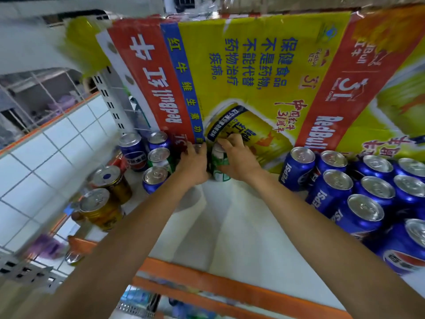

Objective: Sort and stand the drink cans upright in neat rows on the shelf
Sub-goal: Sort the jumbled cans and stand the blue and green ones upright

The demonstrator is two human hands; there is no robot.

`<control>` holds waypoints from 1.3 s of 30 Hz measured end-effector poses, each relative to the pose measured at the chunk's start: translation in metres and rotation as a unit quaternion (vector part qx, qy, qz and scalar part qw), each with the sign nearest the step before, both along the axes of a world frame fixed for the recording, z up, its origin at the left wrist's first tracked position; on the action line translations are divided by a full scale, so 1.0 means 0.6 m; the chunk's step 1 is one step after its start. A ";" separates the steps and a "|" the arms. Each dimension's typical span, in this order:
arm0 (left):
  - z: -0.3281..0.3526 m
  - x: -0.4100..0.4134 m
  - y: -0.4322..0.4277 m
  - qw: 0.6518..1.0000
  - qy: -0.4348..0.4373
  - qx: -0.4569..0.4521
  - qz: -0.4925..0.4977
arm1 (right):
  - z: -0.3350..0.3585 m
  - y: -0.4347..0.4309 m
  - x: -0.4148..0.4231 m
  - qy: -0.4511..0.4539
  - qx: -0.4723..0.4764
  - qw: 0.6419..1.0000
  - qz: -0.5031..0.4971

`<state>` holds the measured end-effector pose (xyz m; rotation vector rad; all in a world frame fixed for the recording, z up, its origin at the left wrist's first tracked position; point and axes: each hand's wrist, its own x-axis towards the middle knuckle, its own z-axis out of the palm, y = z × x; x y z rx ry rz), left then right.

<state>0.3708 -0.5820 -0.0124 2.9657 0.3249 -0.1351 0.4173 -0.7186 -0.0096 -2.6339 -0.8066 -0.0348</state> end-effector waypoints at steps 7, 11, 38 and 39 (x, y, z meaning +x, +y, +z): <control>0.011 0.008 0.009 0.998 -0.044 -0.046 0.006 | -0.022 0.001 -0.009 0.046 0.150 0.987 -0.037; 0.011 0.000 0.011 0.997 -0.044 -0.059 0.009 | -0.024 -0.002 -0.013 0.056 0.178 0.982 -0.042; 0.099 -0.096 -0.266 0.823 -0.199 -0.510 -0.154 | 0.087 -0.309 -0.259 0.009 0.523 0.835 -0.169; 0.101 -0.104 -0.289 0.814 -0.198 -0.521 -0.164 | 0.089 -0.331 -0.269 0.009 0.537 0.826 -0.173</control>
